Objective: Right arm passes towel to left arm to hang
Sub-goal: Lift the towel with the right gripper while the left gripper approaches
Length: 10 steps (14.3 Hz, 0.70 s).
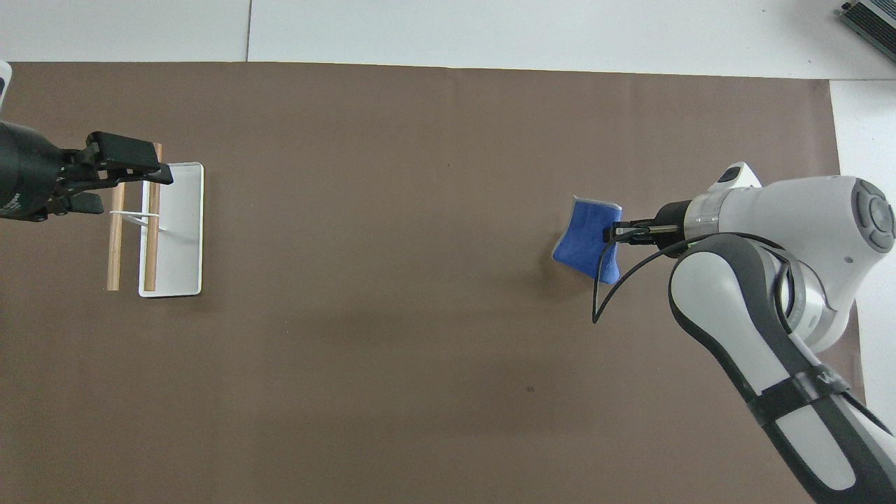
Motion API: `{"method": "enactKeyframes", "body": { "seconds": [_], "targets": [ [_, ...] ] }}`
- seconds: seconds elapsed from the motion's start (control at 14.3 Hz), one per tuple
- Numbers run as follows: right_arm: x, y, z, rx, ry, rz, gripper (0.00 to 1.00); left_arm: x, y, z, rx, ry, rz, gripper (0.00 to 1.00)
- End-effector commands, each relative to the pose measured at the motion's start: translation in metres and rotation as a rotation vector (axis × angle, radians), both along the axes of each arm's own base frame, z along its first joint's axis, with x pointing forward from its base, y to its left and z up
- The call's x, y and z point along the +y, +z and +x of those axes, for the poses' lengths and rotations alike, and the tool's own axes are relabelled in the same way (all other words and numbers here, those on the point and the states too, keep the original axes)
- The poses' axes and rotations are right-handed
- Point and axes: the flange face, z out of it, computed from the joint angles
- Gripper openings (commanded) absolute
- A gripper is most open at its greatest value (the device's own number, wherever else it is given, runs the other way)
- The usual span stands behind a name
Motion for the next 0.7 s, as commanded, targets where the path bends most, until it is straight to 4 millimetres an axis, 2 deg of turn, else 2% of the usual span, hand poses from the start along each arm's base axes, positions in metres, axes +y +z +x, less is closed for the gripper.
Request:
{"method": "enactKeyframes", "body": {
  "seconds": [0.0,0.21,0.49,0.63],
  "targets": [
    [0.012,0.026,0.008,-0.011,-0.018,0.146,0.0,-0.024,-0.008,-0.012,-0.006,0.1,-0.078,1.0],
    [0.036,0.046,0.008,-0.003,-0.053,0.314,0.0,-0.058,-0.025,-0.023,0.002,0.195,-0.124,1.0],
    [0.067,0.057,0.0,0.038,-0.074,0.485,0.0,-0.105,-0.048,-0.034,0.017,0.303,-0.226,1.0],
    [0.073,0.063,-0.003,0.057,-0.089,0.566,0.0,-0.126,-0.06,-0.038,0.0,0.367,-0.266,1.0]
  ]
}}
